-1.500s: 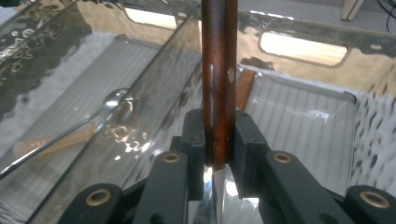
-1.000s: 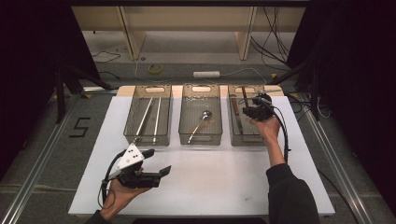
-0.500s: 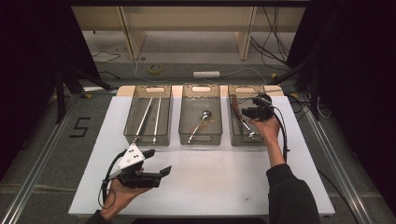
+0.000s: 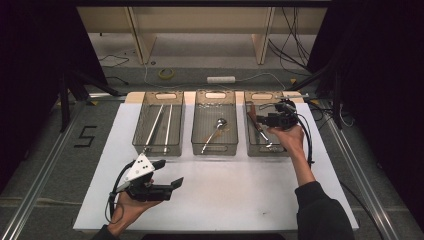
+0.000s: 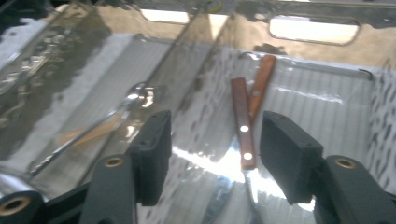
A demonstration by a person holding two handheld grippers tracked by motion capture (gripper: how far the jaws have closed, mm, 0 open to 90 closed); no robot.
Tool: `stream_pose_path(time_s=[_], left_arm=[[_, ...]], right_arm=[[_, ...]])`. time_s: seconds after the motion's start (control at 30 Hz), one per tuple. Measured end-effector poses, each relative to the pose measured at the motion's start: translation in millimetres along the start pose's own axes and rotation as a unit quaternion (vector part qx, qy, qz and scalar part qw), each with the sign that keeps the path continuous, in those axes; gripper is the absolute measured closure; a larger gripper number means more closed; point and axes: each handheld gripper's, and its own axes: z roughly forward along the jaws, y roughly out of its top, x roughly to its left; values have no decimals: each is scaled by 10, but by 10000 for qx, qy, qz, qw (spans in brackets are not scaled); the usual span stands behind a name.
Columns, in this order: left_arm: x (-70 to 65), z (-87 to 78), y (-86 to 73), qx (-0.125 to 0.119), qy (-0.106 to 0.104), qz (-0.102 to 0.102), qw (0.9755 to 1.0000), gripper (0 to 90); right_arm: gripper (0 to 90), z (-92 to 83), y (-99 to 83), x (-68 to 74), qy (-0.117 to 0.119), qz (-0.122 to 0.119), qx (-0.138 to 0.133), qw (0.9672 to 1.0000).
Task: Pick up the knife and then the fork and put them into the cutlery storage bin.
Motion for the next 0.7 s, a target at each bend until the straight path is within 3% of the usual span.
stream_pose_path(time_s=[0.2,0.3,0.7], left_arm=[[0,1,0,6,-2,-10,10000,158],[1,0,1,8,-11,-16,10000,158],[2,-5,0,15,-24,-41,10000,158]], right_arm=[[377,-110,-18,129,261,-137,-141,9995],[335,-152,-25,189,257,-183,-170,9994],[317,-330,-159,363,547,-340,-454,9969]])
